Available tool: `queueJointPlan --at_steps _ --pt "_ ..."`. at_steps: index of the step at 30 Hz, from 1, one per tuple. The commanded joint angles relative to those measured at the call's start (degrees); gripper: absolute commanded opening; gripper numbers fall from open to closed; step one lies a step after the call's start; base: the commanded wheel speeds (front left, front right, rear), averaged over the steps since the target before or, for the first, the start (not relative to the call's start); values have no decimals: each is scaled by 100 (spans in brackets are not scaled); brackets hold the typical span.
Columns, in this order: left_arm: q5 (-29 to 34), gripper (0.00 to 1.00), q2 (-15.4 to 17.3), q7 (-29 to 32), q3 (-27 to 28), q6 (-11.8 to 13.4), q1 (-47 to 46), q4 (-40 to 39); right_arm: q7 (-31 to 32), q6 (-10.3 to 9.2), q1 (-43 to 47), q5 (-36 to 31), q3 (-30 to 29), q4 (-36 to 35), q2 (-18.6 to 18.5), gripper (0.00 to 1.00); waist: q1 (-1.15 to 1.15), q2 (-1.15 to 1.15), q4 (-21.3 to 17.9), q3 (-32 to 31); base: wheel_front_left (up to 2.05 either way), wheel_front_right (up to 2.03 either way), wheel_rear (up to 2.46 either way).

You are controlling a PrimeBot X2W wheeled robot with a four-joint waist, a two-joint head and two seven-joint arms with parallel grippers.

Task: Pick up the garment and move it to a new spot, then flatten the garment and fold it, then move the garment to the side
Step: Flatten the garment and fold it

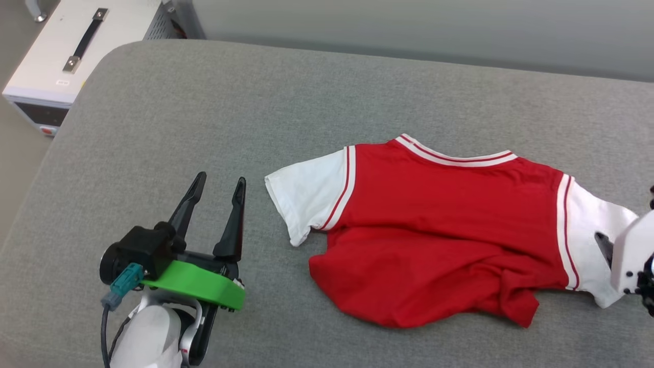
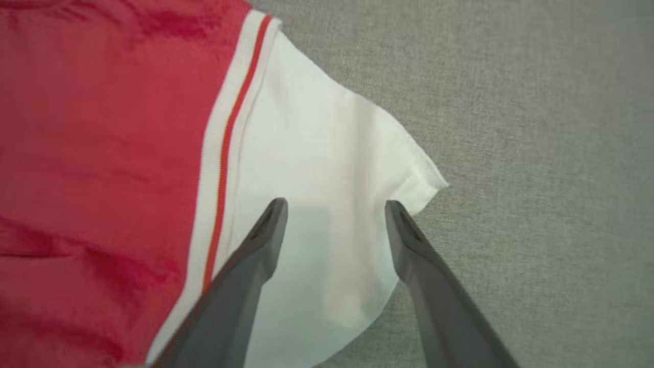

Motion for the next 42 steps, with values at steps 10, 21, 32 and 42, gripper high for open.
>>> queueJointPlan --at_steps 10,21,32,42 --pt "-185 100 -48 -33 151 -17 120 66 -1615 -5 271 146 -95 -1334 435 100 0 0 -462 -410 0 0 0" --pt "-324 100 -145 -33 167 -17 370 182 -4007 -5 1161 226 82 -1980 1497 100 0 0 -761 -473 0 0 0" --pt "-812 100 371 566 -132 -17 -331 595 -4230 -5 1119 87 248 -2293 1482 100 0 0 -1047 19 0 0 0" --pt "-1685 100 1605 4141 -743 -6 -2015 995 -4053 -5 952 13 386 -2405 1618 100 0 0 -1325 617 0 0 0"
